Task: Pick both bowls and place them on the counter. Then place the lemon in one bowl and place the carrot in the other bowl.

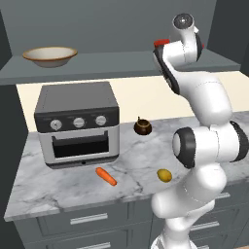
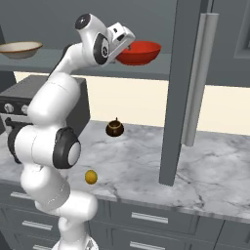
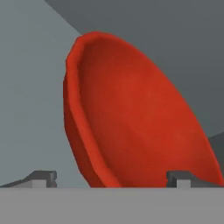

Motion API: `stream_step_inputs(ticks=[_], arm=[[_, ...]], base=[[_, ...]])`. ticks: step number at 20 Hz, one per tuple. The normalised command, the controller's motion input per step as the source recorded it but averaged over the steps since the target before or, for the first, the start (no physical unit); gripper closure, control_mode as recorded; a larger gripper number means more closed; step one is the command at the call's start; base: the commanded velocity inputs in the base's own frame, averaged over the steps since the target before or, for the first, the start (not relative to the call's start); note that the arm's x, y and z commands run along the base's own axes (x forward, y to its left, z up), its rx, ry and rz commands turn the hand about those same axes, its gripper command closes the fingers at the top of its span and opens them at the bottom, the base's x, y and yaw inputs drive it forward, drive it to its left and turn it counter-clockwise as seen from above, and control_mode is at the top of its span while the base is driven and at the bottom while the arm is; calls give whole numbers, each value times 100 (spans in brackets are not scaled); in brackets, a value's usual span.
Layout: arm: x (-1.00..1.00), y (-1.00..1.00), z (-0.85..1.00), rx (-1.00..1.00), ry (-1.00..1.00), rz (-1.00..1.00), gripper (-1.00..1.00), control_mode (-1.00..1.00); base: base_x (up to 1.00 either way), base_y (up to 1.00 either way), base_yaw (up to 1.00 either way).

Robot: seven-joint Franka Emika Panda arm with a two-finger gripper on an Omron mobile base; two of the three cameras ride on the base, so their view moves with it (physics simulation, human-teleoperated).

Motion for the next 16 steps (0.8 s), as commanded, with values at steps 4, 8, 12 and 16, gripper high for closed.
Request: stream_step_inputs(ticks=[4,8,12,16], arm=[[16,-3,-12,0,3,4,-100,-100],[7,-1,-20,0,2,2,100,-100],[-25,0,-9,0,-3,0,100,-100],[-80,20,1,-5,-20,2,100,-100]], base=[[0,0,0],[0,0,0],[0,0,0],[0,0,0]])
